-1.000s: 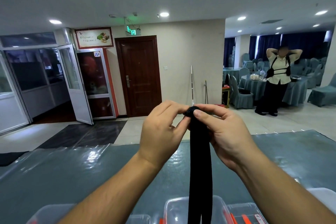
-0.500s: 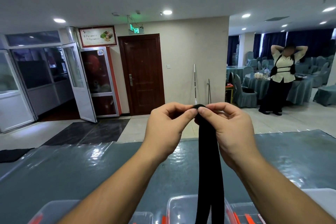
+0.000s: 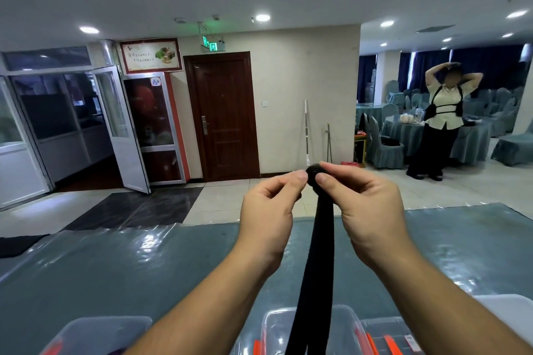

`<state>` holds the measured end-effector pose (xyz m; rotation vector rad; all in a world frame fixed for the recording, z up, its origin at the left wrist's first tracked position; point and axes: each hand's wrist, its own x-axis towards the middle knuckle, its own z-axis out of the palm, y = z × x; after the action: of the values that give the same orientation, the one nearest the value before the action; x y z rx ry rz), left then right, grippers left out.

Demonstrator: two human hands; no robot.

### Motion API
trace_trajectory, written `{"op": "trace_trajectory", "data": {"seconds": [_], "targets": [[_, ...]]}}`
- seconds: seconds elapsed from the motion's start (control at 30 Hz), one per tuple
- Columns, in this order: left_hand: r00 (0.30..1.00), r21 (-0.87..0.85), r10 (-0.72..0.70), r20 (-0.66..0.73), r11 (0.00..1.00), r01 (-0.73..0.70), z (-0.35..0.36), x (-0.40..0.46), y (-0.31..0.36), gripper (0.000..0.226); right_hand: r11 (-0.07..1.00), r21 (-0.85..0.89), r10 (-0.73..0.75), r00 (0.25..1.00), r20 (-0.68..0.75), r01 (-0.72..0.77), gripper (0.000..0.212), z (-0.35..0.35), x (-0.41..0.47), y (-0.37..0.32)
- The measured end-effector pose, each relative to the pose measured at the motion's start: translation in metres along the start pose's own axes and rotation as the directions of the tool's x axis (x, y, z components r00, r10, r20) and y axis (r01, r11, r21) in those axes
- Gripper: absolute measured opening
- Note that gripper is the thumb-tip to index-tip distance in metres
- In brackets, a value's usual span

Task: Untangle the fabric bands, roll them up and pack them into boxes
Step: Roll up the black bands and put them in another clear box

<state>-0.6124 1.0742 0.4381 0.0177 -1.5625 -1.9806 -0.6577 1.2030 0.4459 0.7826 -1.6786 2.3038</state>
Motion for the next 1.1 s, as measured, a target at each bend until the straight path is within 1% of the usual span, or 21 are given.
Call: {"op": "trace_trajectory", "data": {"seconds": [0.07, 0.13, 0.2, 0.23, 0.3, 0.37, 0.43, 0.5, 0.6, 0.67, 0.73, 0.8, 0.87, 0.93, 1.0, 1.03, 1.1], "targets": [[0.998, 0.108, 0.013, 0.057, 0.994, -0.02, -0.006, 0.004, 0.007, 0.013, 0.999, -0.045, -0.003, 0.997, 0.083, 0.007, 0.021, -0.006, 0.002, -0.001], [0.988, 0.202, 0.009, 0.157, 0.979, -0.041, -0.012, 0.008, 0.018, 0.021, 0.993, -0.112, -0.013, 0.984, 0.179, 0.033, 0.021, -0.011, 0.005, -0.003], [0.961, 0.318, -0.047, 0.274, 0.947, -0.045, -0.019, 0.013, 0.03, 0.032, 0.983, -0.174, -0.013, 0.964, 0.266, 0.061, 0.022, -0.016, 0.007, -0.005], [0.943, 0.38, -0.079, 0.322, 0.923, -0.052, -0.021, 0.014, 0.036, 0.032, 0.979, -0.193, -0.002, 0.957, 0.291, 0.061, 0.022, -0.018, 0.008, -0.006], [0.915, 0.465, -0.139, 0.378, 0.883, -0.058, -0.025, 0.019, 0.045, 0.03, 0.978, -0.205, 0.034, 0.955, 0.294, 0.028, 0.023, -0.021, 0.009, -0.007], [0.898, 0.473, -0.17, 0.406, 0.88, -0.047, -0.028, 0.023, 0.048, 0.023, 0.982, -0.19, 0.039, 0.961, 0.274, 0.014, 0.018, -0.02, 0.009, -0.007], [0.901, 0.452, -0.153, 0.406, 0.89, -0.052, -0.028, 0.024, 0.047, 0.02, 0.989, -0.145, 0.011, 0.97, 0.243, 0.025, 0.013, -0.018, 0.008, -0.005], [0.917, 0.382, -0.122, 0.379, 0.924, -0.035, -0.026, 0.024, 0.042, 0.022, 0.995, -0.097, -0.011, 0.981, 0.196, 0.031, 0.013, -0.016, 0.007, -0.004], [0.943, 0.162, -0.098, 0.319, 0.986, 0.048, -0.016, 0.018, 0.034, 0.023, 0.999, -0.031, -0.012, 0.986, 0.166, 0.018, 0.024, -0.011, 0.004, -0.002], [0.95, 0.026, -0.099, 0.296, 0.995, 0.096, -0.01, 0.013, 0.028, 0.025, 1.0, 0.006, -0.009, 0.989, 0.146, 0.008, 0.03, -0.007, 0.0, 0.0], [0.949, -0.056, -0.124, 0.289, 0.988, 0.146, -0.007, 0.009, 0.024, 0.025, 0.999, -0.028, -0.026, 0.992, 0.12, 0.029, 0.03, -0.006, -0.001, 0.003], [0.95, -0.02, -0.157, 0.271, 0.985, 0.169, -0.008, 0.008, 0.024, 0.022, 0.997, -0.075, -0.024, 0.989, 0.144, 0.035, 0.03, -0.01, 0.001, 0.002], [0.948, 0.141, -0.172, 0.268, 0.98, 0.138, -0.014, 0.011, 0.029, 0.019, 0.985, -0.167, -0.006, 0.975, 0.224, 0.045, 0.031, -0.017, 0.004, -0.001], [0.936, 0.344, -0.161, 0.313, 0.938, 0.047, -0.022, 0.015, 0.035, 0.018, 0.96, -0.263, -0.003, 0.94, 0.34, 0.098, 0.03, -0.021, 0.005, -0.006], [0.921, 0.477, -0.148, 0.36, 0.878, -0.046, -0.026, 0.017, 0.042, 0.018, 0.959, -0.261, 0.002, 0.917, 0.4, 0.112, 0.029, -0.023, 0.004, -0.009], [0.923, 0.491, -0.135, 0.361, 0.869, -0.065, -0.027, 0.018, 0.044, 0.019, 0.968, -0.234, 0.004, 0.922, 0.387, 0.094, 0.03, -0.022, 0.004, -0.01], [0.933, 0.41, -0.114, 0.341, 0.911, -0.039, -0.025, 0.018, 0.044, 0.02, 0.983, -0.174, -0.012, 0.955, 0.297, 0.066, 0.029, -0.019, 0.003, -0.01]]}}
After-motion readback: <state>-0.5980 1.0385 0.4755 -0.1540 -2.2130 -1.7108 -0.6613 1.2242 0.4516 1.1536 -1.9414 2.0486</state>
